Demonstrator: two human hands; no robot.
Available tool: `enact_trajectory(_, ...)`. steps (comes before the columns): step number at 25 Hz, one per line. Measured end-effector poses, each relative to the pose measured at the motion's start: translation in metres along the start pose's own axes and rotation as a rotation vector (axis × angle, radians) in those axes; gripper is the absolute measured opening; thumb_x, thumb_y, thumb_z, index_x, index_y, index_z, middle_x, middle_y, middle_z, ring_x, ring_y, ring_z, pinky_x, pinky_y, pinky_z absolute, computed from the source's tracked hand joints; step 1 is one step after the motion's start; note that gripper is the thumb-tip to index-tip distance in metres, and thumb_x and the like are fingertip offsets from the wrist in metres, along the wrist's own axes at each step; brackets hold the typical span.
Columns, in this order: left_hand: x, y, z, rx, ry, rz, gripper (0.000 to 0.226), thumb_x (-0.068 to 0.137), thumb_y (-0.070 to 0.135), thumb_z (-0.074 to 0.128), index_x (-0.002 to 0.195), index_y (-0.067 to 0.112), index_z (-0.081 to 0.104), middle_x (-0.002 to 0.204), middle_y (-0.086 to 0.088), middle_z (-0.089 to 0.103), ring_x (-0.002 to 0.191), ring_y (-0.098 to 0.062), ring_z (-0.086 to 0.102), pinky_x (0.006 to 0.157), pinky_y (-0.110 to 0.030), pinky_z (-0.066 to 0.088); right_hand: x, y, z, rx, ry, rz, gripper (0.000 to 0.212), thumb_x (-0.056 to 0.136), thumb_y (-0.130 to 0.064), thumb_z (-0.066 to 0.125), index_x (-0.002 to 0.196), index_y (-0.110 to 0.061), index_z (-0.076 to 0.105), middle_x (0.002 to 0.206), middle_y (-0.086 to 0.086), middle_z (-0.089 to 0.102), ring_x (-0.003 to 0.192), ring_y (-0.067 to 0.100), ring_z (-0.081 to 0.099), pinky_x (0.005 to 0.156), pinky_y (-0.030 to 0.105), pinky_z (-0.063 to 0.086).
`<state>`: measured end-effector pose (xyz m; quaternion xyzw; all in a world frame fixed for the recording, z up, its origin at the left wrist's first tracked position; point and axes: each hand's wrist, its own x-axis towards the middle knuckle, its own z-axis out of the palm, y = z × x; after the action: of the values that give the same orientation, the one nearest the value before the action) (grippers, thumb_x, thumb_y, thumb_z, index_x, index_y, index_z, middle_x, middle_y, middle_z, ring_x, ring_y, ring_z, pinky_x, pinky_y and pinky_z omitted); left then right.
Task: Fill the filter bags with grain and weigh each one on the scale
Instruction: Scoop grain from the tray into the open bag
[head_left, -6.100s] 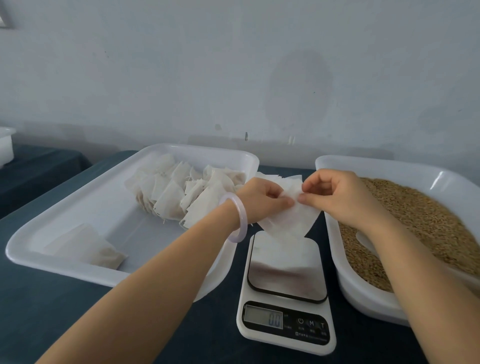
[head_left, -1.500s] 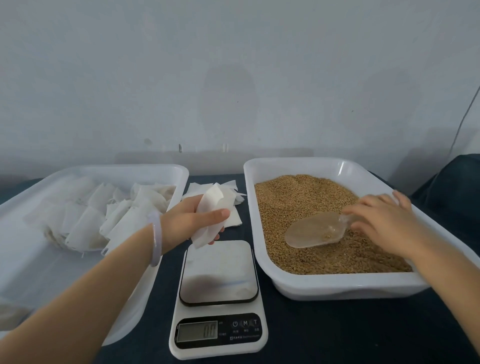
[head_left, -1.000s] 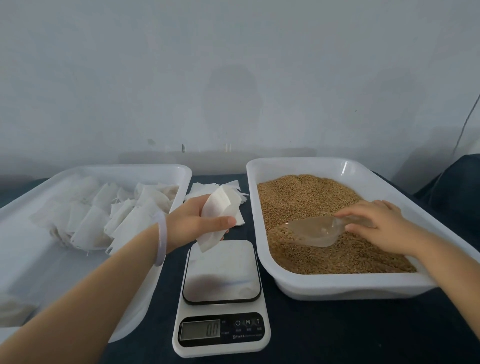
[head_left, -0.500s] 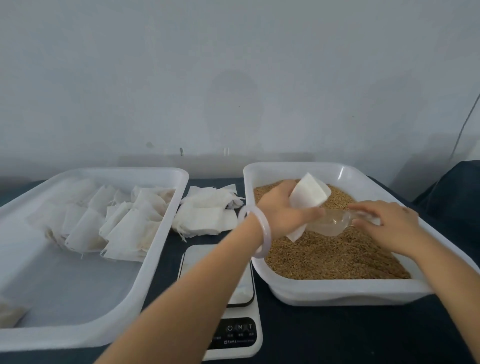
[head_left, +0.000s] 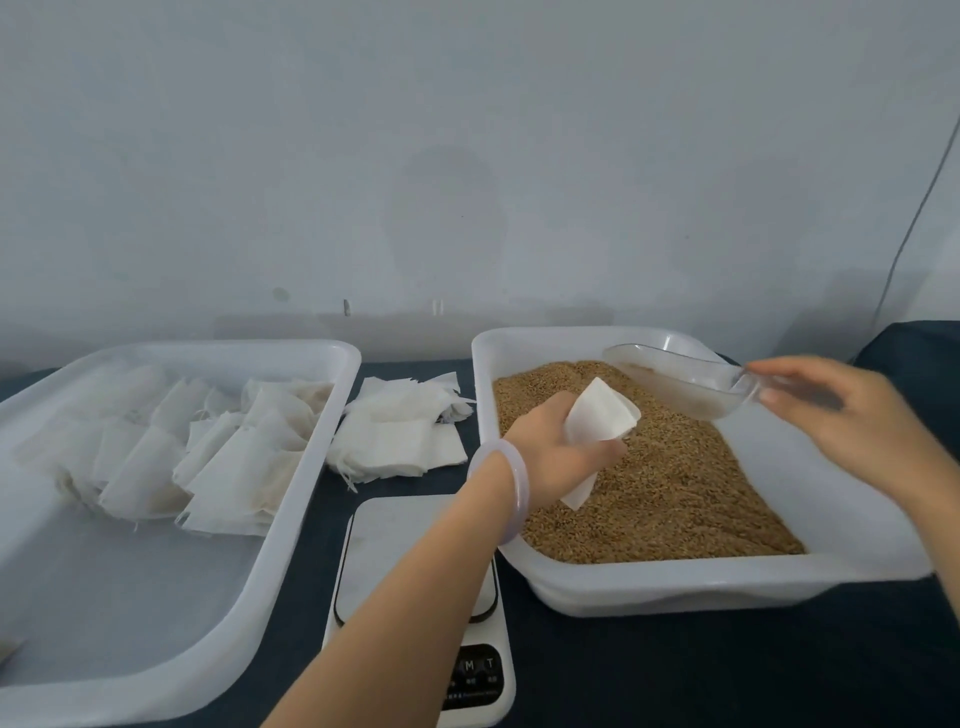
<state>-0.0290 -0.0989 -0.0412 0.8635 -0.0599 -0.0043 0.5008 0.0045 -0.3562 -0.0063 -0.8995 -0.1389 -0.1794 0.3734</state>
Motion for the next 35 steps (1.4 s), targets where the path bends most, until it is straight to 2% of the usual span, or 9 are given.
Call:
enact_trajectory(4,-0.001,0.0,0.0,-0.044,0.015,0.017,0.046,0.084,0.042,0.065,0.121,0.022,0.047,0.109,-0.001,0.059,0.1,-0.023,0.059,0.088,-0.046,0.051,0.005,-0.003,-0.031,-0.042,-0.059,-0.066,0.027,0.083,-0.03,0.064,0.091,-0.055,0.065,0.102,-0.029,0.063,0.103,-0.007,0.054,0.092,0.031,0.038)
enact_trajectory(7,-0.002,0.001,-0.002,-0.072,0.015,0.023,0.047,0.083,0.042,0.065,0.122,0.021,0.048,0.11,-0.002,0.06,0.102,-0.025,0.059,0.09,-0.048,0.05,0.009,-0.009,-0.038,-0.077,-0.122,-0.108,0.03,0.082,-0.025,0.065,0.09,-0.053,0.066,0.102,-0.025,0.065,0.104,-0.005,0.055,0.096,0.03,0.04)
enact_trajectory(10,-0.001,0.0,0.0,-0.037,0.0,0.023,0.042,0.082,0.042,0.067,0.115,0.022,0.051,0.106,0.0,0.06,0.099,-0.023,0.06,0.088,-0.046,0.051,0.013,-0.02,-0.039,-0.177,-0.176,-0.215,0.033,0.082,-0.019,0.067,0.092,-0.05,0.062,0.101,-0.022,0.065,0.101,-0.004,0.056,0.094,0.03,0.037)
enact_trajectory(12,0.0,0.0,0.001,0.032,-0.006,0.024,0.037,0.081,0.041,0.069,0.109,0.023,0.052,0.1,0.004,0.06,0.094,-0.02,0.06,0.084,-0.042,0.053,0.018,-0.03,-0.041,-0.305,-0.185,-0.29,0.032,0.082,-0.021,0.067,0.094,-0.049,0.059,0.098,-0.018,0.064,0.099,0.005,0.055,0.1,0.034,0.03)
enact_trajectory(15,0.003,0.0,0.002,0.111,-0.024,0.014,0.042,0.076,0.043,0.072,0.109,0.023,0.056,0.099,0.005,0.061,0.092,-0.018,0.061,0.083,-0.041,0.054,0.028,-0.047,-0.046,-0.503,-0.17,-0.36,0.027,0.082,-0.027,0.066,0.099,-0.047,0.06,0.1,-0.016,0.061,0.106,0.013,0.046,0.108,0.036,0.011)
enact_trajectory(22,0.003,0.001,0.002,0.102,-0.029,-0.006,0.045,0.076,0.041,0.074,0.113,0.023,0.056,0.101,0.003,0.064,0.094,-0.02,0.062,0.085,-0.043,0.054,0.042,-0.08,-0.047,-0.699,-0.118,-0.574,0.028,0.079,-0.022,0.07,0.103,-0.037,0.069,0.093,-0.012,0.058,0.108,0.02,0.045,0.111,0.037,0.0)
enact_trajectory(27,0.003,0.001,0.002,-0.001,-0.08,0.013,0.029,0.081,0.028,0.069,0.105,0.018,0.058,0.087,-0.006,0.071,0.084,-0.026,0.067,0.086,-0.048,0.053,0.042,-0.085,-0.045,-0.712,-0.124,-0.587,0.029,0.08,-0.022,0.069,0.105,-0.035,0.069,0.095,-0.011,0.058,0.11,0.021,0.045,0.112,0.039,-0.001)
enact_trajectory(32,0.002,0.002,0.003,-0.055,-0.042,0.021,0.041,0.078,0.028,0.072,0.114,0.018,0.056,0.098,-0.009,0.068,0.093,-0.031,0.066,0.087,-0.049,0.053,0.044,-0.08,-0.048,-0.692,-0.063,-0.594,0.029,0.079,-0.022,0.071,0.105,-0.035,0.069,0.094,-0.013,0.055,0.11,0.02,0.045,0.112,0.038,-0.001)
enact_trajectory(35,0.002,0.001,0.0,-0.154,-0.004,0.035,0.028,0.079,0.028,0.073,0.101,0.027,0.056,0.09,-0.005,0.067,0.087,-0.029,0.066,0.085,-0.049,0.054,0.047,-0.067,-0.055,-0.624,-0.077,-0.515,0.027,0.079,-0.027,0.068,0.101,-0.044,0.065,0.096,-0.014,0.057,0.108,0.016,0.044,0.11,0.035,0.002)
